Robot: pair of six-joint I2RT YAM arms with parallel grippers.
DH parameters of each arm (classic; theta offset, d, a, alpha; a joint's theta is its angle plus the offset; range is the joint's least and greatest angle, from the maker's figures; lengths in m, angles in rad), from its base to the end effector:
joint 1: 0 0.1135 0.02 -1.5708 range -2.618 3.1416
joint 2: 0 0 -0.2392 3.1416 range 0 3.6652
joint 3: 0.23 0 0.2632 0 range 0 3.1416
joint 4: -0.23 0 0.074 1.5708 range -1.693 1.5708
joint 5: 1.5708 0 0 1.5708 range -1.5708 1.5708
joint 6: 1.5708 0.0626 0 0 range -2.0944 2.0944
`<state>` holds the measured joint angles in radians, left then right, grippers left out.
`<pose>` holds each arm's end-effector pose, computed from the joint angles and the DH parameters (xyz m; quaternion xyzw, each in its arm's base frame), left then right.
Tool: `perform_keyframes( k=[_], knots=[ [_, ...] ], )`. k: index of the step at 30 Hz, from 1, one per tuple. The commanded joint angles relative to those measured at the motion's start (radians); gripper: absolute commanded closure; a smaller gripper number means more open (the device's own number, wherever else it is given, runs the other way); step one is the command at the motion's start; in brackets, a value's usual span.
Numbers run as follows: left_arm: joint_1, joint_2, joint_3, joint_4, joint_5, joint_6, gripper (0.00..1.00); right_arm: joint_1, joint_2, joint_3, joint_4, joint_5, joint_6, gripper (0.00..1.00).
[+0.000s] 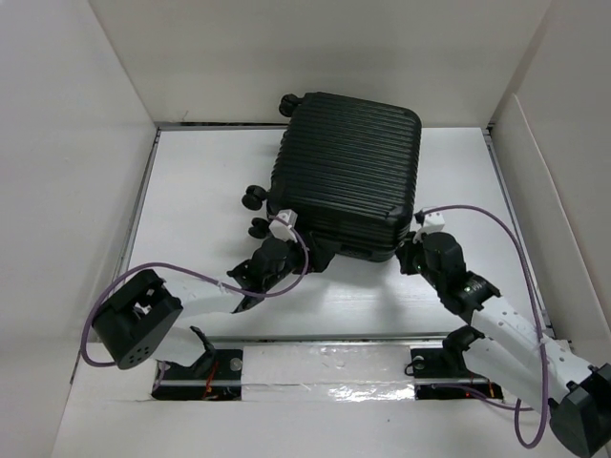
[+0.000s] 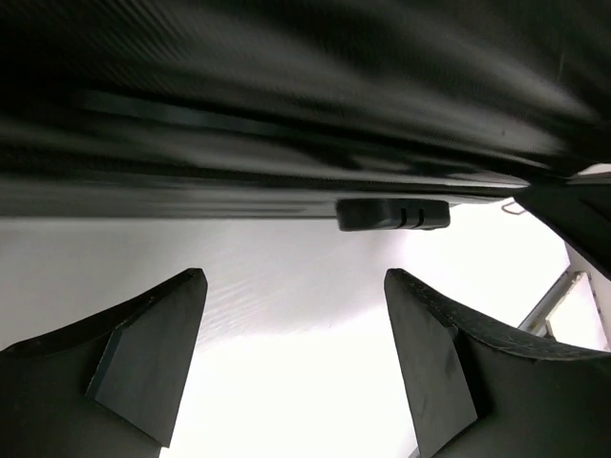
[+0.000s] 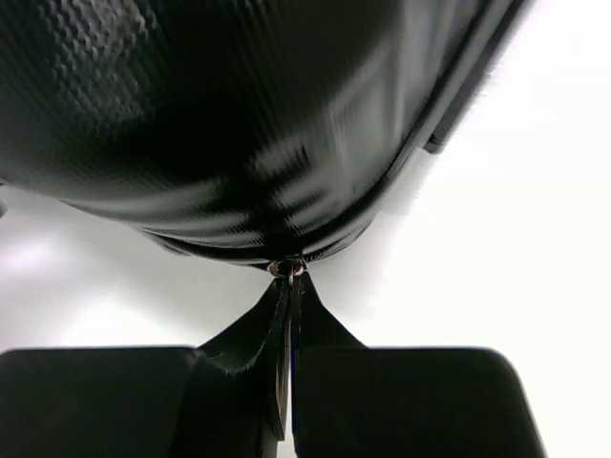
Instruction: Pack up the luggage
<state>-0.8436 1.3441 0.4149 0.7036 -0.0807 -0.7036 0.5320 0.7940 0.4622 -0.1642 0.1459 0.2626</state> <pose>0.2036 -0.2212 0.1467 0.0296 0.7814 -0.4124 0.4674 0.2060 0.1107 0.1926 -0.0781 0.8540 0.1398 0.4950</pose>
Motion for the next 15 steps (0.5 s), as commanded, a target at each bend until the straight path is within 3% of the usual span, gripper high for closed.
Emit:
perform_keyframes(
  k=[1, 3, 9, 11, 15],
  knots=[
    [-0.017, 0.035, 0.058, 0.057, 0.038, 0.032, 0.27, -0.044, -0.071, 0.000, 0.086, 0.265, 0.061, 1.00],
    [-0.017, 0.040, 0.068, 0.051, 0.032, 0.033, 0.27, -0.064, -0.059, 0.016, 0.026, 0.329, 0.087, 1.00],
    [-0.017, -0.046, 0.042, 0.030, -0.024, 0.050, 0.27, -0.049, 0.019, -0.025, 0.207, 0.019, 0.040, 1.00],
    [-0.026, -0.028, 0.056, 0.031, -0.004, 0.053, 0.26, 0.015, 0.062, -0.037, 0.262, -0.071, 0.035, 1.00],
    [-0.035, 0.075, 0.108, 0.083, 0.033, 0.044, 0.26, 0.147, 0.077, -0.025, 0.259, -0.052, 0.026, 1.00]
  ],
)
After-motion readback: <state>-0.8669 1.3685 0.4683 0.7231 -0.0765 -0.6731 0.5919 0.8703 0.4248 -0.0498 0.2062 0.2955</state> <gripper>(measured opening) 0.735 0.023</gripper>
